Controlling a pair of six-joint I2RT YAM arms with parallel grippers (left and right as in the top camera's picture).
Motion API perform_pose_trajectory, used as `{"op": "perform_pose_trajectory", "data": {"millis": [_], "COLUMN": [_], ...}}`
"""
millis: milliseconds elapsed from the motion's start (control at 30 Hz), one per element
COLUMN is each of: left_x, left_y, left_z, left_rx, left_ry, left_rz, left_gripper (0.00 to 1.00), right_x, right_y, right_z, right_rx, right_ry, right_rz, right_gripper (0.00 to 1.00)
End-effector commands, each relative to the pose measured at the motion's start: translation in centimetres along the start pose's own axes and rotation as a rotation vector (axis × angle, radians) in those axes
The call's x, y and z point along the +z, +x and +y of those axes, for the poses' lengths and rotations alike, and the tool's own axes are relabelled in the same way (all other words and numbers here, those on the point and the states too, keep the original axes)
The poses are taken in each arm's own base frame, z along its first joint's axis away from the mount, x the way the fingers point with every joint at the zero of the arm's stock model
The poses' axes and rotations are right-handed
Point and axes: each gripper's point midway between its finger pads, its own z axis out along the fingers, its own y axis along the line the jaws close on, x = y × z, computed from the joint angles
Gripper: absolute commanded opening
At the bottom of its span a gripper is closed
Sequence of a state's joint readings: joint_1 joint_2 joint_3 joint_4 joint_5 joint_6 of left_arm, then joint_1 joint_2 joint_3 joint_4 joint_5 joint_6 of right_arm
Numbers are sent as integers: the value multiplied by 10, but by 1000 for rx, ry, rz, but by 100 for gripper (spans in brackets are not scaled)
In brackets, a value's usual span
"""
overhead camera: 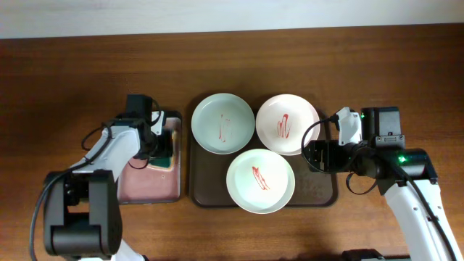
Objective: Clean dirty plates on tray and stack at the side
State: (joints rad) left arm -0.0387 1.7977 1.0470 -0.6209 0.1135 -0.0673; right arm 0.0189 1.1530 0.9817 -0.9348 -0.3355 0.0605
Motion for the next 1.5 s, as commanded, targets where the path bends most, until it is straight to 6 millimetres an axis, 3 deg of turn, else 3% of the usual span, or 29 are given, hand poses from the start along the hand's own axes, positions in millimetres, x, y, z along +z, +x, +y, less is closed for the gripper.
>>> {"op": "perform_pose_trajectory", "data": {"millis": [0,33,100,200,333,367,500,533,600,733,1033,1267,1467], "left_x": [6,6,5,-3,-50,-53,-54,-54,-54,-55,-54,-64,-70], "left_y": [0,1,11,19,-6,-6,22,23,25,24,21,-24,-33], "left_z": [-4,-4,-3,-3,-11,-11,-9,-9,-9,8,9,35,36], "left_rx": [5,5,0,-5,5,5,-35,-35,-37,-169,-456,-503,-464], "left_ry": [18,17,14,11,17,17,8,8,7,-100,-123,-239,-319], "left_rz": [19,24,65,106,23,21,131,135,142,128,102,-137,-205], "left_gripper": [8,1,0,0,0,0,0,0,0,0,0,0,0], "right_x": [2,4,13,31,80,88,130,135,143,145,144,146,149], "right_y": [-3,0,11,25,57,63,92,95,96,95,95,92,87], "right_z": [4,3,5,6,3,3,2,0,-2,-2,11,13,14], "right_rx": [16,21,26,34,56,57,48,61,78,86,109,108,100], "right_ry": [-29,-29,-32,-35,-30,-29,-15,-8,-4,-2,-71,-88,-95], "right_rz": [13,33,99,200,436,471,628,638,645,636,641,628,604], "right_gripper": [100,100,100,90,74,73,47,45,28,15,8,8,8]}}
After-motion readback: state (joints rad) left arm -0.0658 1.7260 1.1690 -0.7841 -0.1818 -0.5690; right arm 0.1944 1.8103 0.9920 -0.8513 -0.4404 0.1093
